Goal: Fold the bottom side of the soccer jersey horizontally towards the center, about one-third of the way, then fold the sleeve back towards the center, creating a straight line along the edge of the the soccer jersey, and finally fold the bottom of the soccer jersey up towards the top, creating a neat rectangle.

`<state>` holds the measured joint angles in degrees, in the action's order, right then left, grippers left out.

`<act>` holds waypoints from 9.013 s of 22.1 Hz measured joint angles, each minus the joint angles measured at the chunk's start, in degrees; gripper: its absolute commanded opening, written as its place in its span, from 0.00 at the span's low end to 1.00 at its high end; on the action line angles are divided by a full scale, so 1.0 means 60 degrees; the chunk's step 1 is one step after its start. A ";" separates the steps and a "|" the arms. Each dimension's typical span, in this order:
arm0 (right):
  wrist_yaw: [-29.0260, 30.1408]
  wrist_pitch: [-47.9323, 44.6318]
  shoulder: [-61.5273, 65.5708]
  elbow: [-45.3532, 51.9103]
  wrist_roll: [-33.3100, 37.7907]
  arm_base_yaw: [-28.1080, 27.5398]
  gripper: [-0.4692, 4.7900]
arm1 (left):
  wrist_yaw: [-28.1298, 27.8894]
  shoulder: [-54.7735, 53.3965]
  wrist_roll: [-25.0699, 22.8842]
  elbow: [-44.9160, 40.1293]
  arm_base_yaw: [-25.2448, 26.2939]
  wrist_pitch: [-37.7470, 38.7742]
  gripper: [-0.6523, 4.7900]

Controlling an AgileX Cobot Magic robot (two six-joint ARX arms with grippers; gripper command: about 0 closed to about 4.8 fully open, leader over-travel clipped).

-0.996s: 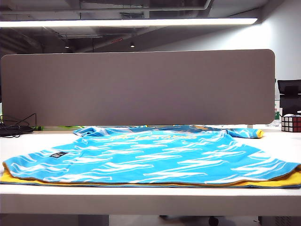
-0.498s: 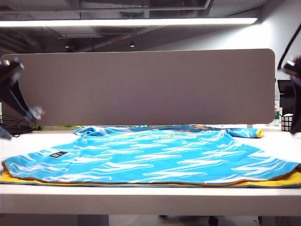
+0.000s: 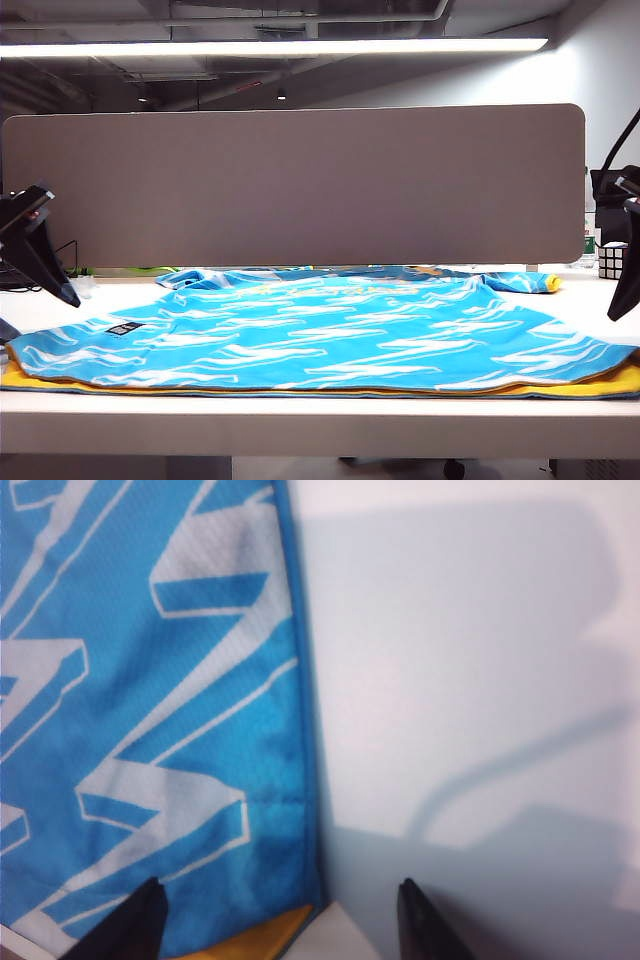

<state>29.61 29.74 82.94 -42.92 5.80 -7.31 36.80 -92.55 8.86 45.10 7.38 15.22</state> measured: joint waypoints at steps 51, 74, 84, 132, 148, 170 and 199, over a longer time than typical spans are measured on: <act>0.0576 0.3246 -0.6320 0.0499 0.0801 0.2634 0.08 | 0.0004 0.8291 0.0951 -0.0131 -0.1140 0.4958 0.11; -0.0408 -0.2973 -0.4011 -0.0004 0.3588 0.2597 0.08 | -0.1410 0.5814 0.1942 -0.0124 -0.1093 0.1016 0.11; 0.0809 -0.3654 0.1428 -0.3497 0.2718 0.1220 0.67 | -0.1005 0.0994 0.1781 0.1024 -0.0240 -0.2703 0.88; -0.0729 -0.3847 0.2637 -0.1570 0.1745 -0.0645 0.08 | -0.0382 -0.3228 0.2616 0.1257 0.0146 -0.7053 0.11; 0.0750 -0.2790 0.2102 -0.3085 0.1260 0.2601 0.08 | 0.2317 -0.1209 0.1537 0.2288 -0.2233 -0.4714 0.11; -0.1311 0.0750 -0.0350 -0.3184 -0.0470 0.4732 0.61 | -0.3027 0.2098 -0.3187 0.2251 -0.3938 0.2849 0.92; 0.0324 -0.2065 -0.2983 0.3144 0.2732 0.1789 0.68 | -0.1654 0.3191 -0.0685 -0.1690 0.0178 0.1971 0.92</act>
<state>31.55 17.34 65.04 -24.05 22.20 3.42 26.87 -73.41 4.75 34.96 8.45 27.05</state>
